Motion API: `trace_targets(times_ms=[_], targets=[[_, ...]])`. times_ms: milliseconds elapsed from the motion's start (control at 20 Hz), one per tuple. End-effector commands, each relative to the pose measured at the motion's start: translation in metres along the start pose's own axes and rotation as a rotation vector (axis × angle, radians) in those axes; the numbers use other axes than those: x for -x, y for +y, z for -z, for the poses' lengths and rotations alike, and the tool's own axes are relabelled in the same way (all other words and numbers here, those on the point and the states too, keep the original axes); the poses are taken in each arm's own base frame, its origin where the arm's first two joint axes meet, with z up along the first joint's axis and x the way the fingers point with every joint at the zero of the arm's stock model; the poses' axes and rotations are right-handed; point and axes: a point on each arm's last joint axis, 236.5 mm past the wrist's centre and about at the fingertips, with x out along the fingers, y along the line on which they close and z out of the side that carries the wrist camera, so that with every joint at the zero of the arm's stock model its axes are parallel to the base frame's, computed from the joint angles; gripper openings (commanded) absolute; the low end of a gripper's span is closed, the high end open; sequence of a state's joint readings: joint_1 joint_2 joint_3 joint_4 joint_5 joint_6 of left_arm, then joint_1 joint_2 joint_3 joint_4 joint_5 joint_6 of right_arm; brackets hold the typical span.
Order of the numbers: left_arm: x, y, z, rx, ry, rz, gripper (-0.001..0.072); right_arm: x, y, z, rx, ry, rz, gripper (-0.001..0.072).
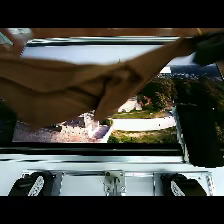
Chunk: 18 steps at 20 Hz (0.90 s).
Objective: Fold the shirts.
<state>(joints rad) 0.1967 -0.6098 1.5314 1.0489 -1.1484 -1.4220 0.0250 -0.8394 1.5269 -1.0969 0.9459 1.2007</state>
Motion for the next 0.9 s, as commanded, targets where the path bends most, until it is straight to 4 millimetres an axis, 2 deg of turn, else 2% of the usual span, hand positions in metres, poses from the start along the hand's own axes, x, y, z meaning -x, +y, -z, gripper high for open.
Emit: trace_targets(times_ms=[0, 150, 250, 350, 450, 550, 650, 750, 850], targets=[[0.087, -0.033, -0.066, -0.098, -0.262, -0.061, 0.0045, 0.108, 0.011, -0.090, 0.100, -0.303, 0.126, 0.0054], [0.116, -0.040, -0.068, -0.138, -0.312, -0.096, 0.0045, 0.159, 0.009, -0.102, 0.099, -0.377, 0.216, 0.0054], [0.127, -0.041, -0.065, -0.148, -0.316, -0.119, 0.0045, 0.185, 0.008, -0.105, 0.108, -0.409, 0.259, 0.0054], [0.127, -0.041, -0.051, -0.084, -0.266, -0.114, 0.0045, 0.202, 0.012, -0.108, 0.114, -0.440, 0.275, 0.0054], [0.120, -0.039, -0.025, -0.017, -0.159, -0.109, 0.0045, 0.209, 0.012, -0.112, 0.121, -0.464, 0.284, 0.0054], [0.109, -0.033, 0.005, 0.002, -0.036, -0.114, 0.0045, 0.208, 0.007, -0.119, 0.131, -0.487, 0.303, 0.0053], [0.095, -0.023, 0.044, 0.045, 0.116, -0.119, 0.0045, 0.196, -0.003, -0.124, 0.137, -0.491, 0.325, 0.0053], [0.078, -0.010, 0.088, 0.094, 0.274, -0.123, 0.0045, 0.167, -0.014, -0.118, 0.125, -0.441, 0.323, 0.0053], [0.057, 0.005, 0.125, 0.150, 0.385, -0.127, 0.0045, 0.123, -0.029, -0.104, 0.101, -0.353, 0.310, 0.0053]])
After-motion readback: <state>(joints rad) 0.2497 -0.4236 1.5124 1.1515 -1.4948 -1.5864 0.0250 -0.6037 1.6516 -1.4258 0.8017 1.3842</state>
